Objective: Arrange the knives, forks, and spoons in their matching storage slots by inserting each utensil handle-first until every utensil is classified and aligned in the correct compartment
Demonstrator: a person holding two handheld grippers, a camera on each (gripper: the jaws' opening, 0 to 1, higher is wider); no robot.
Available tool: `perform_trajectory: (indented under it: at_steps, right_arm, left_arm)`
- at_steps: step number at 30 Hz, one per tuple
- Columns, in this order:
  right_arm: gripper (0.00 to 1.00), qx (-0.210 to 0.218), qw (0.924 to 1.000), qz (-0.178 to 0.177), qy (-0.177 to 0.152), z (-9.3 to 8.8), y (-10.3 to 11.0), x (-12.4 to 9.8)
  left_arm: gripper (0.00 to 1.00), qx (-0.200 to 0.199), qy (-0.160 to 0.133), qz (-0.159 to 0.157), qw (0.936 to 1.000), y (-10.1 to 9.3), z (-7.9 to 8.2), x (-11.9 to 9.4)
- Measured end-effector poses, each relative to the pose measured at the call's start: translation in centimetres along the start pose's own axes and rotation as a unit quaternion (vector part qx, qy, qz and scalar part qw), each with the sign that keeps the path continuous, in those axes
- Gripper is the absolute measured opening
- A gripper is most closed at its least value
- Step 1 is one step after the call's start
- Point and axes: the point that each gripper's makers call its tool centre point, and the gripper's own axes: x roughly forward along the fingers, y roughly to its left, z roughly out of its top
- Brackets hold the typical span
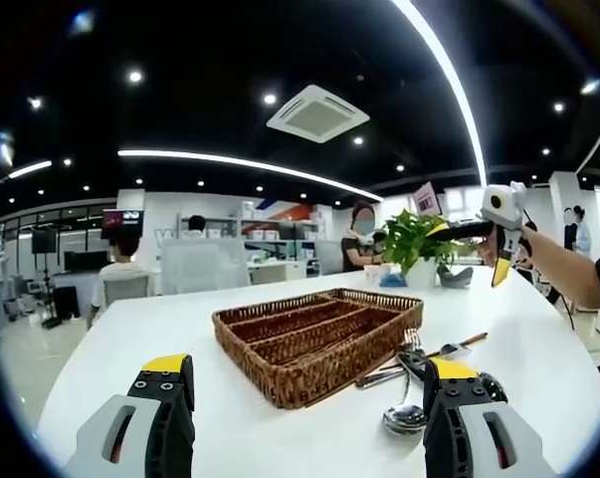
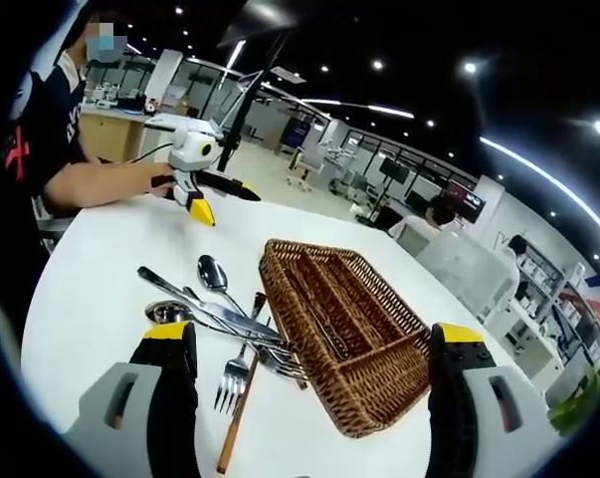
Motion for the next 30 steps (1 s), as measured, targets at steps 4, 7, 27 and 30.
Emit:
perform_trajectory:
  at_steps: [4,7,27,30]
  right_arm:
    - [1.0,-0.004,1.0,0.004,0.001,0.07,0.03,0.09]
    - [1.0,-0.007,0.9999,0.006,0.007,0.06,-0.2,0.1]
    - [1.0,-0.012,0.9997,0.023,0.005,0.86,-0.07,0.61]
    - [1.0,-0.012,0.9995,0.028,0.005,0.93,0.15,0.74]
  left_arm:
    - [1.0,0.001,0.001,0.0,1.0,-0.04,0.02,0.04]
    - [1.0,0.0,0.001,0.002,1.0,0.08,-0.01,0.0]
    - [1.0,-0.002,0.0,-0.001,1.0,-0.06,0.23,-0.24]
    - [1.0,-0.003,-0.003,-0.002,1.0,-0.09,0.42,-0.31]
